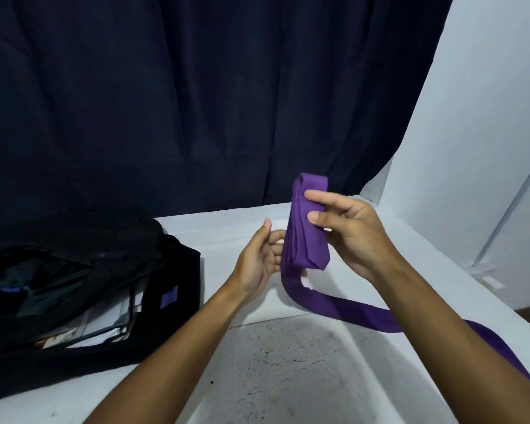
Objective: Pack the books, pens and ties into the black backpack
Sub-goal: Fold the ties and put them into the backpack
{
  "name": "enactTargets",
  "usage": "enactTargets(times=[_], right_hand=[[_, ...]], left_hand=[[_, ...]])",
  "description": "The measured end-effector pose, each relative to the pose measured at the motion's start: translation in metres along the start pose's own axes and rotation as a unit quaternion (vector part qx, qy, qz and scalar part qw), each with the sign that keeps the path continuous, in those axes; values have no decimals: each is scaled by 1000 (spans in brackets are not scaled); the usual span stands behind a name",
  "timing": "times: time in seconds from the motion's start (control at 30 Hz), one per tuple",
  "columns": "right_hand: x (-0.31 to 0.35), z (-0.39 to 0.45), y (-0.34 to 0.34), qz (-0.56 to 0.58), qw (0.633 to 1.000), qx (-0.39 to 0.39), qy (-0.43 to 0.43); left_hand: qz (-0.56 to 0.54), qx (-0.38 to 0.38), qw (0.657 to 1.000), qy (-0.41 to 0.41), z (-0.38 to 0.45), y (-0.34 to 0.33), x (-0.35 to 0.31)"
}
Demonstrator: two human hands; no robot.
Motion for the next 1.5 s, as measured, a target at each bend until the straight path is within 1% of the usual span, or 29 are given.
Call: enactTargets(times=[0.1, 0.17, 0.23, 0.33, 0.43, 0.5, 0.6, 0.7, 0.73, 0.83, 0.93, 1.03, 1.1, 1.2, 1.37, 1.43, 1.5], right_hand=[[16, 7, 15, 28, 998, -50, 25], [18, 9, 20, 50, 997, -57, 11], [13, 10, 19, 69, 996, -47, -11], [2, 8, 13, 74, 996, -25, -36], [-7, 6, 11, 42, 998, -18, -41], [-12, 5, 11, 21, 999, -19, -45], [-18, 5, 12, -7, 999, -27, -43], [-22, 7, 14, -29, 998, -48, -34], [-24, 8, 14, -41, 997, -56, -27], [-27, 8, 14, -92, 992, -81, -1], [-28, 6, 12, -133, 985, -103, 29], [-30, 2, 11, -223, 966, -115, 65], [-35, 0, 7, -245, 961, -112, 56], [-41, -2, 4, -201, 974, -105, 18], [-35, -6, 7, -121, 986, -117, 0], [-35, -8, 7, -105, 985, -135, -1], [-39, -9, 9, -63, 985, -161, -28]], left_hand=[[28, 75, 995, 68, -12, 2, 19], [27, 95, 991, 92, -17, 0, 22], [1, 77, 994, 79, -15, -2, 17], [-14, 10, 999, 32, -8, -6, 5], [-12, -33, 999, 40, -6, -10, 5], [-32, -57, 997, 52, -7, -8, 6], [-102, -49, 991, 76, -7, -9, 7], [-191, -27, 977, 96, -7, -11, 8], [-204, -24, 974, 99, -7, -11, 8], [-196, -30, 975, 99, -10, -16, 8], [-137, -49, 988, 51, -10, -17, 7], [-78, -81, 993, 23, -10, -15, 6], [-63, -79, 995, 11, -10, -16, 2], [-57, -82, 995, 3, -10, -16, -3], [-88, -103, 991, -15, -12, -11, -4], [-99, -109, 989, -15, -14, -10, -3], [-100, -111, 989, -12, -14, -9, -1]])
Point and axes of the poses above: each hand's wrist, its own z-axis towards the middle knuckle, its own y-axis out of the back of the hand, x = y × z, the point moved 5 cm from there along z, towards the middle knuckle, and after that the axes turned 3 degrees about -x, right-handed, at the moved point
